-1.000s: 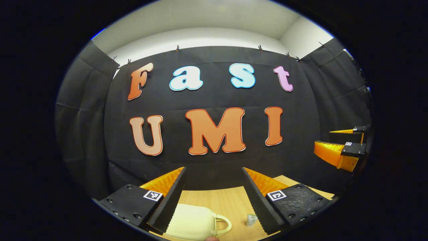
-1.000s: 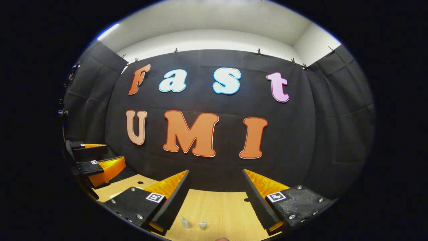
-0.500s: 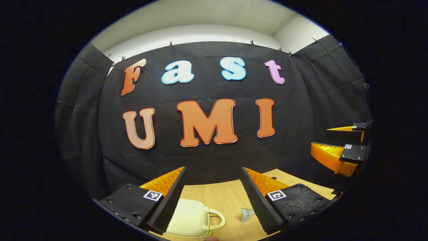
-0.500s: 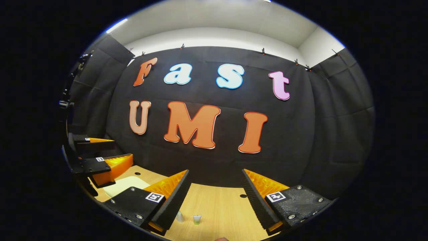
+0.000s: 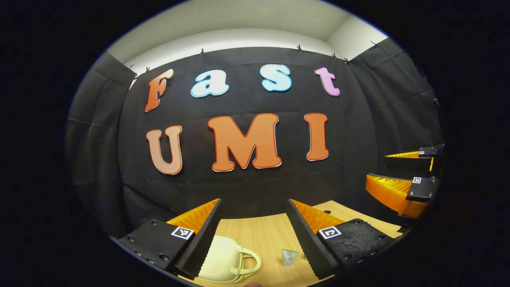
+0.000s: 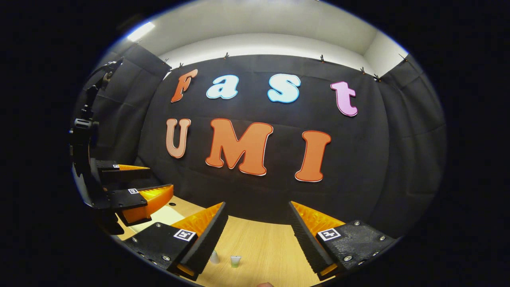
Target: First open the suitcase, pack the skin care products into it, and then close the suitcase.
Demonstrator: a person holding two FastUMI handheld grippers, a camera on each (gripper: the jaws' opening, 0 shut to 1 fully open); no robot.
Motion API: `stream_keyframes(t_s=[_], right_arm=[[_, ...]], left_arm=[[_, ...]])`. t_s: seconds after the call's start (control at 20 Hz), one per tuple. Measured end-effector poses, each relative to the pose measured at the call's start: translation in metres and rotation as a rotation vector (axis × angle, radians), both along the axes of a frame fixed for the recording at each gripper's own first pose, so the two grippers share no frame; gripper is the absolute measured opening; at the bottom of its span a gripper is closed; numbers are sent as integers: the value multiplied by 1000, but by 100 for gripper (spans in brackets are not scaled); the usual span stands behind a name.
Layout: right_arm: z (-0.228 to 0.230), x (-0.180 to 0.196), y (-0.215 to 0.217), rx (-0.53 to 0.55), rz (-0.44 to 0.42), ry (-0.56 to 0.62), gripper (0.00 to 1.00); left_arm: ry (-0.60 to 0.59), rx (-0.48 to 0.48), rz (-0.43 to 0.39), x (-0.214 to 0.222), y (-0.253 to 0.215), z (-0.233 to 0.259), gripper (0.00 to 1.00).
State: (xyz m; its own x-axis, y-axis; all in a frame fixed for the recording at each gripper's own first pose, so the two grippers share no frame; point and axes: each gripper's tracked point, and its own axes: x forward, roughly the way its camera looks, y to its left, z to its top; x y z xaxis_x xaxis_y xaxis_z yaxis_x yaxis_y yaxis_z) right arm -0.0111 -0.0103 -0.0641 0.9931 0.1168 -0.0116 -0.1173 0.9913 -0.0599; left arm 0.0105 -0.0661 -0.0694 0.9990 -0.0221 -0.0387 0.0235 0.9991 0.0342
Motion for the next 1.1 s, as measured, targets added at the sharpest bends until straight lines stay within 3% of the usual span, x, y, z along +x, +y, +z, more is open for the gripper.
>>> stream_keyframes(t_s=[0.35,0.65,1.1], right_arm=[[-17,6,-31,-2,-27,29,95],[-33,9,-53,3,-47,75,95],[-40,23,-75,-15,-10,76,95]], left_arm=[[112,177,-24,-6,-15,-71,100],[258,393,-47,0,-14,-152,100],[469,666,-106,19,0,-270,97]])
